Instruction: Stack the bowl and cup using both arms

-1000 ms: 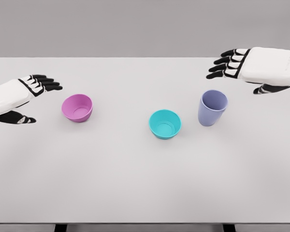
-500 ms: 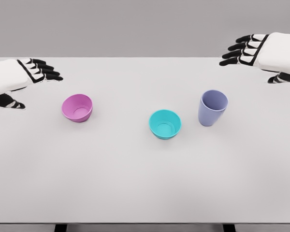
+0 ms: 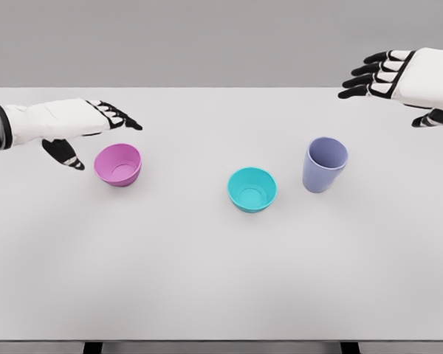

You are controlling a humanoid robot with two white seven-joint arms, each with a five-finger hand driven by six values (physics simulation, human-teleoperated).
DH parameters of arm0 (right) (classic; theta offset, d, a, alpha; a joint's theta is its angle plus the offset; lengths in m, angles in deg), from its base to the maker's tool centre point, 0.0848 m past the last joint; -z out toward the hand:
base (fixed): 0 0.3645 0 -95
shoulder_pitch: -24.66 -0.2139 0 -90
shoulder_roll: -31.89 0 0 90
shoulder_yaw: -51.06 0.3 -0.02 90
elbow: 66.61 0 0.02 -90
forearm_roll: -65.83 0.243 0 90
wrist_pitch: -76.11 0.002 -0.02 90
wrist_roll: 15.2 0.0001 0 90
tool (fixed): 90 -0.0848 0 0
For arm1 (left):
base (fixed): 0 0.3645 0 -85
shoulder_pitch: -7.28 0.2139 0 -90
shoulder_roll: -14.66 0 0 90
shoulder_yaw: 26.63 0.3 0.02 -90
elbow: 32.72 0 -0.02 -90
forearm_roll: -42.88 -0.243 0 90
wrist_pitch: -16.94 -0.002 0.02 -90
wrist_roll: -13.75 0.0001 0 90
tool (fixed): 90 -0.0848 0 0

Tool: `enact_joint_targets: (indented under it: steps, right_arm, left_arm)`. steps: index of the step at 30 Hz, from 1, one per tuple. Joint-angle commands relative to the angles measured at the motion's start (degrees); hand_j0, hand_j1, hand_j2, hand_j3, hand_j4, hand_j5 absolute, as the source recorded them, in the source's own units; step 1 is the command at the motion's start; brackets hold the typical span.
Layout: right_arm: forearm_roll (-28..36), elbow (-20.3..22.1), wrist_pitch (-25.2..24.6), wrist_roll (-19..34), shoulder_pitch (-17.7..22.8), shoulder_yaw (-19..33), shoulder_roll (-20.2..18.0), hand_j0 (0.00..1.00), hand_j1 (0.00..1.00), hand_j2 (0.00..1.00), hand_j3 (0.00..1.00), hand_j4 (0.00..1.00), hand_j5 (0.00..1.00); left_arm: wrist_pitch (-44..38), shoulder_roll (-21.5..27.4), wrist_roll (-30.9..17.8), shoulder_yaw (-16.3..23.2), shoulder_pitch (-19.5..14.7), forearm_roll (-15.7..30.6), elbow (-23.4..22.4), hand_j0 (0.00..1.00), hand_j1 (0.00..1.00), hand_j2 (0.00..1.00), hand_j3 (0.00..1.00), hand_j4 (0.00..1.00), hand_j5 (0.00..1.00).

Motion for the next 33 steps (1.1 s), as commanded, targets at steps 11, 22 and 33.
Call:
enact_joint_targets:
  steps: [11,22,33]
  right_arm:
    - [5.8,0.0,-0.2,0.0,-0.4,0.9,-0.4,1.00,1.00,1.00,1.00,1.00,1.00]
    - [7.2,0.1,-0.2,0.0,-0.3,-0.1,-1.0,1.00,1.00,1.00,1.00,1.00,1.00]
    - [7.1,0.1,-0.2,0.0,-0.3,0.8,-0.9,1.00,1.00,1.00,1.00,1.00,1.00]
  left_arm:
    - [-3.5,-2.1,0.0,11.9,-5.9,0.1,-1.7,1.00,1.00,1.00,1.00,1.00,1.00]
    - [-4.3,-3.6,0.0,14.0,-7.2,0.2,-3.7,1.00,1.00,1.00,1.00,1.00,1.00]
    - [-13.6,-3.7,0.0,14.9,-7.2,1.3,-3.7,1.00,1.00,1.00,1.00,1.00,1.00]
